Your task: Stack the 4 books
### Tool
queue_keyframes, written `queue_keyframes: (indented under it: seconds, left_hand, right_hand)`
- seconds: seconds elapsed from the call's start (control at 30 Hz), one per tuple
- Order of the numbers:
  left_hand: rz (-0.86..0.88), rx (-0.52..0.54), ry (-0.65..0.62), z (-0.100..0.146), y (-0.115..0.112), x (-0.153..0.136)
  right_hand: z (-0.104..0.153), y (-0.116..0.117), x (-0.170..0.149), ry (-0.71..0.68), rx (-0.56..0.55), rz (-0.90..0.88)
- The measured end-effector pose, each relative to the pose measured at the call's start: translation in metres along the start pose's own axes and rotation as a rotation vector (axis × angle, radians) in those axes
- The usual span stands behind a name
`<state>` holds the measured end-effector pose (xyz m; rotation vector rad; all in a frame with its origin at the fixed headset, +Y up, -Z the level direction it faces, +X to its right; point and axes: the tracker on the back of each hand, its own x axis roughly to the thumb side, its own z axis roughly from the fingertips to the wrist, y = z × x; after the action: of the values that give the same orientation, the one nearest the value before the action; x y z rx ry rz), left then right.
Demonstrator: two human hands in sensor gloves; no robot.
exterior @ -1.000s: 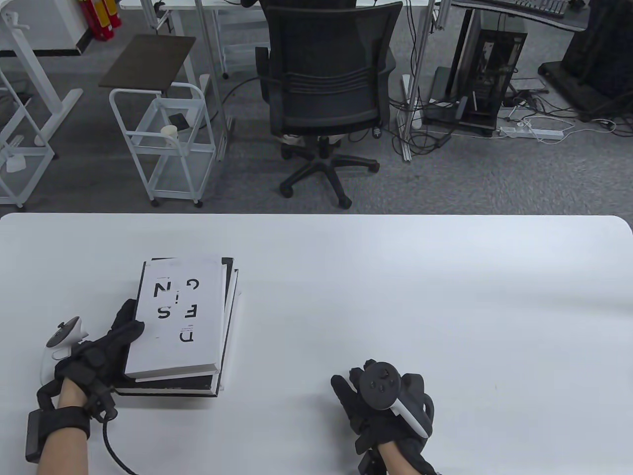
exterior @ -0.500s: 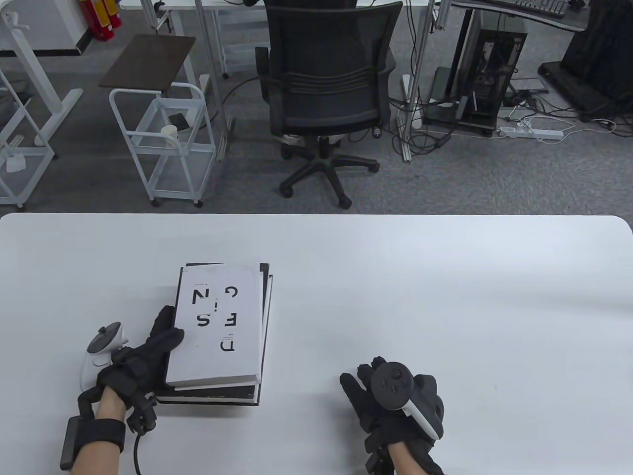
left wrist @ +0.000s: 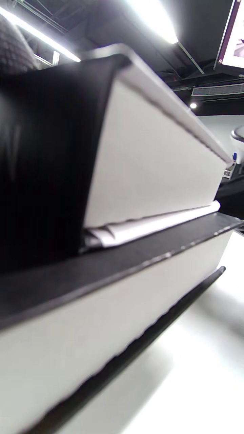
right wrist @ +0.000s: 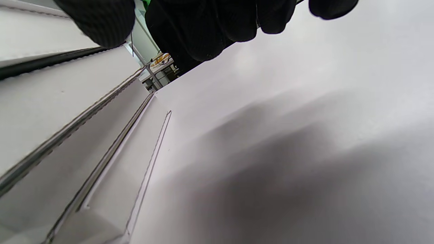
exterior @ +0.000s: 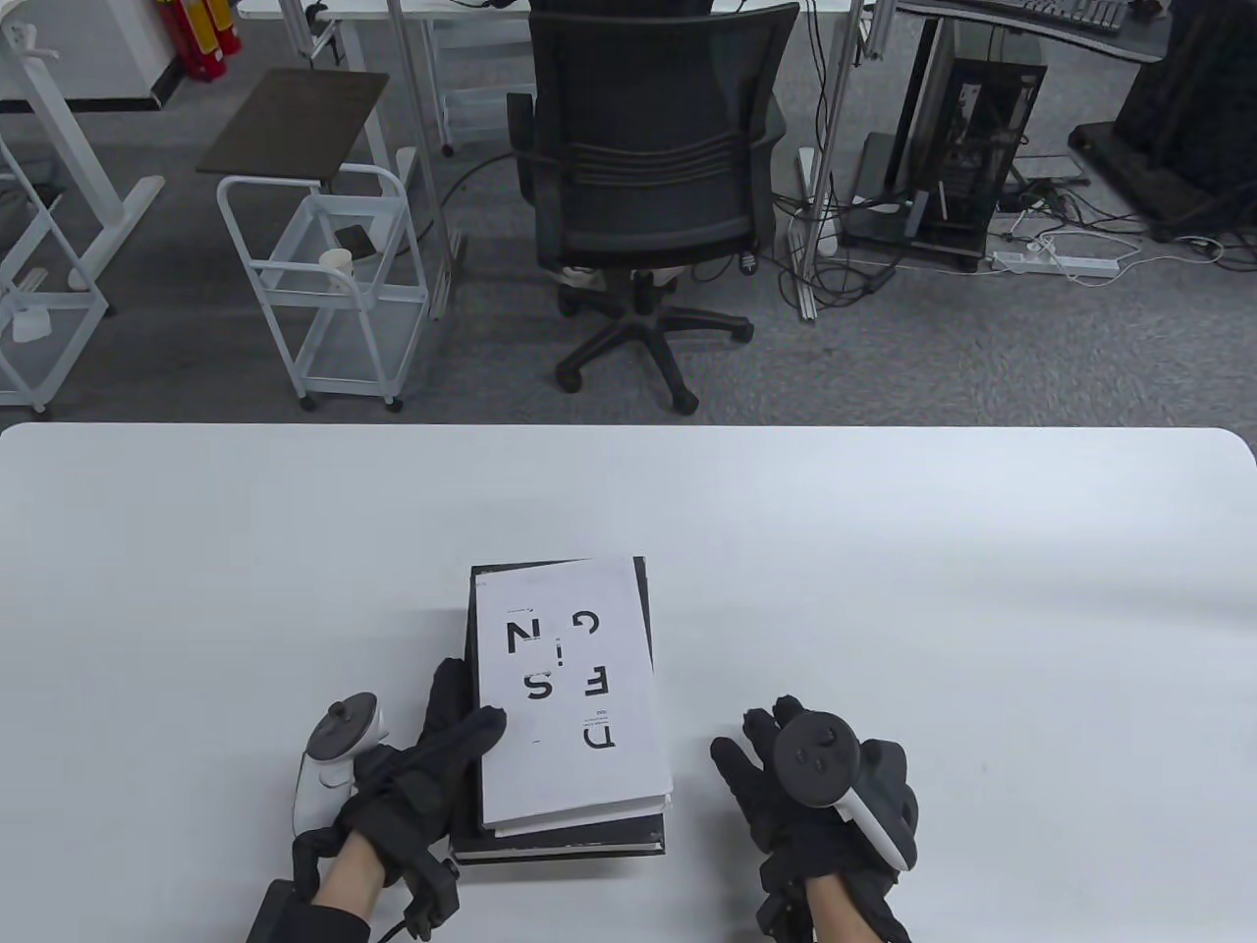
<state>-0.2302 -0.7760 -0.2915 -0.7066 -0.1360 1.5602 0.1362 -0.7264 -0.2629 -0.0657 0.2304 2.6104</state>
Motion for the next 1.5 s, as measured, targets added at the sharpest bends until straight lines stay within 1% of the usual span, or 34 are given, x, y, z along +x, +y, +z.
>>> queue_keyframes:
  seconds: [0.2,0.27,0.37,0.5,0.6,0.7,0.77,0.83,0.9,0.97,1.03,1.1,1.17,1.27,1.37,1.5]
  left_hand:
    - [-0.002,-0.016,-0.001,-0.004,-0.034,-0.005]
    - [-0.002,-0.015,0.001,-0.005,-0.042,-0.006]
    - [-0.024,-0.023,0.007,-0.005,-0.047,-0.006]
    - [-0.059,-0.034,0.042,-0.004,-0.045,-0.002]
    - [-0.181,0.009,0.079,0.003,-0.044,0.011]
    - [-0.316,0.091,0.064,0.017,-0.044,0.029]
    - [-0.332,0.086,0.047,0.026,-0.045,0.037]
    - [-0.335,0.074,0.035,0.038,-0.046,0.043]
    - [-0.378,0.111,0.018,0.049,-0.042,0.047]
    - [-0.496,0.186,-0.007,0.057,-0.036,0.05]
    - [-0.665,0.29,-0.003,0.062,-0.027,0.051]
    - [-0.839,0.398,0.004,0.063,-0.018,0.049]
    - [-0.936,0.455,0.026,0.06,-0.013,0.044]
    - [-0.993,0.482,0.049,0.053,-0.01,0.034]
    - [-1.072,0.471,0.077,0.046,-0.01,0.024]
    - [-1.074,0.466,0.112,0.038,-0.007,0.015]
  right_hand:
    - [0.0,-0.005,-0.018,0.049,-0.01,-0.049]
    - [-0.001,-0.003,-0.021,0.065,0.004,-0.058]
    - [-0.004,0.002,-0.024,0.08,0.023,-0.053]
    - [-0.003,0.002,-0.025,0.085,0.018,-0.049]
    - [0.0,-0.004,-0.02,0.063,-0.013,-0.006]
    - [0.003,-0.013,-0.016,0.048,-0.045,0.08]
    - [0.004,-0.016,-0.016,0.053,-0.063,0.107]
    - [0.007,-0.019,-0.018,0.065,-0.071,0.171]
    - [0.008,-0.019,-0.021,0.064,-0.101,0.237]
    - [0.012,-0.018,-0.022,0.062,-0.116,0.315]
    - [0.014,-0.015,-0.022,0.039,-0.121,0.418]
    - [0.017,-0.01,-0.021,-0.003,-0.147,0.502]
    - [0.018,-0.004,-0.019,-0.02,-0.167,0.537]
    - [0.018,0.004,-0.019,-0.033,-0.2,0.527]
    - [0.016,0.011,-0.019,-0.035,-0.183,0.522]
    - [0.014,0.017,-0.019,-0.03,-0.171,0.522]
